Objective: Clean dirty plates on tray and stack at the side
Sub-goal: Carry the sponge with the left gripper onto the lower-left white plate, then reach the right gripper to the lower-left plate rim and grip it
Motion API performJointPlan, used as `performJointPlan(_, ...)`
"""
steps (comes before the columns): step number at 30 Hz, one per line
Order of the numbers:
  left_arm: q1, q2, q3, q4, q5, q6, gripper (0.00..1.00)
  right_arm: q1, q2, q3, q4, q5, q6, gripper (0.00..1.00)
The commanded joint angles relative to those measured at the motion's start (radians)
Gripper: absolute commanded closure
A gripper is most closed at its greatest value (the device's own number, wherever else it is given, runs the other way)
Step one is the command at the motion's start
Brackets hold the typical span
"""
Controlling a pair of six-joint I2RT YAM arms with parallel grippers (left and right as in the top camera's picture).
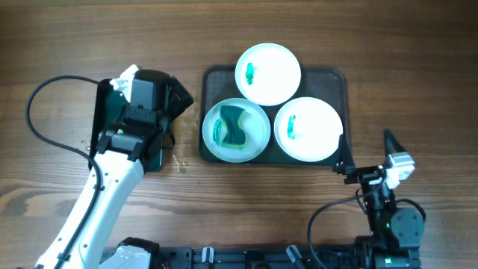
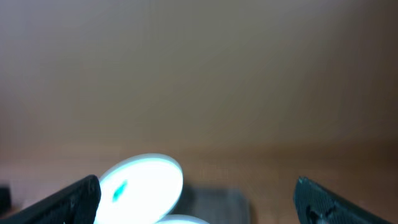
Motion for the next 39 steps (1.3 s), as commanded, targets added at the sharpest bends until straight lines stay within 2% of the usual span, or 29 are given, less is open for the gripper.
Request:
performJointPlan(1,0.008,0.018,0.001,-0.017,-0.023,0.005,0.0,-0.005,-0.006,-0.001,0.266,0.007,0.076,0.0)
performJointPlan(3,0.008,0.019,0.001,-0.016,-0.023,0.005,0.0,-0.005,-0.005,-0.001,0.484,-0.061,0.177,0.0)
performJointPlan(5,0.008,0.019,0.001,-0.016,-0.024,0.005,0.0,-0.005,0.008,0.0,0.634,-0.071,0.205,0.0)
performJointPlan(7,0.008,0.019,0.001,-0.016,-0.024,0.005,0.0,-0.005,0.04,0.026,0.704,-0.072,0.202,0.0)
performJointPlan(8,0.008,0.019,0.001,-0.016,-0.024,0.005,0.0,-0.005,0.073,0.068,0.686,-0.079,0.19,0.0)
performJointPlan(11,0.008,0.019,0.001,-0.016,-0.024,0.005,0.0,-0.005,0.248,0.301,0.418,-0.148,0.046,0.0)
performJointPlan(14,0.008,0.019,0.001,-0.017,-0.023,0.005,0.0,-0.005,0.505,0.61,0.049,-0.23,-0.043,0.0)
performJointPlan(16,0.008,0.019,0.001,-0.017,-0.023,0.005,0.0,-0.005,0.678,0.787,-0.152,-0.399,-0.096,0.0)
performJointPlan(17,0.008,0.019,0.001,-0.017,-0.023,0.005,0.0,-0.005,0.789,0.882,-0.244,-0.563,-0.115,0.0)
performJointPlan(19,0.008,0.019,0.001,-0.017,-0.023,0.005,0.0,-0.005,0.984,0.979,-0.298,-0.934,-0.052,0.0)
performJointPlan(21,0.008,0.019,0.001,-0.017,-0.023,0.005,0.0,-0.005,1.09,0.985,-0.233,-1.092,0.017,0.0)
performJointPlan(22,0.008,0.019,0.001,-0.017,-0.023,0.005,0.0,-0.005,1.167,0.985,-0.129,-1.129,0.126,0.0)
performJointPlan(23,0.008,0.019,0.001,-0.017,-0.023,0.005,0.0,-0.001,1.234,0.985,-0.048,-1.129,0.272,0.0)
performJointPlan(24,0.008,0.019,0.001,-0.017,-0.023,0.005,0.0,0.003,1.285,0.985,0.005,-1.129,0.334,0.0)
performJointPlan(27,0.008,0.019,0.001,-0.016,-0.023,0.005,0.0,0.037,1.389,0.993,0.053,-1.038,0.407,0.02)
performJointPlan(29,0.008,0.019,0.001,-0.016,-0.023,0.005,0.0,0.083,1.444,1.022,-0.085,-0.852,0.4,0.05)
performJointPlan(31,0.008,0.019,0.001,-0.016,-0.023,0.005,0.0,0.143,1.497,1.081,-0.307,-0.618,0.299,0.06)
performJointPlan(35,0.008,0.019,0.001,-0.016,-0.023,0.005,0.0,0.258,1.593,1.241,-0.684,-0.183,0.192,0.09)
performJointPlan(37,0.008,0.019,0.001,-0.016,-0.023,0.005,0.0,0.296,1.639,1.302,-0.787,-0.114,0.149,0.14)
performJointPlan(39,0.008,0.019,0.001,-0.016,-0.023,0.005,0.0,0.315,1.671,1.316,-0.808,-0.122,0.117,0.22)
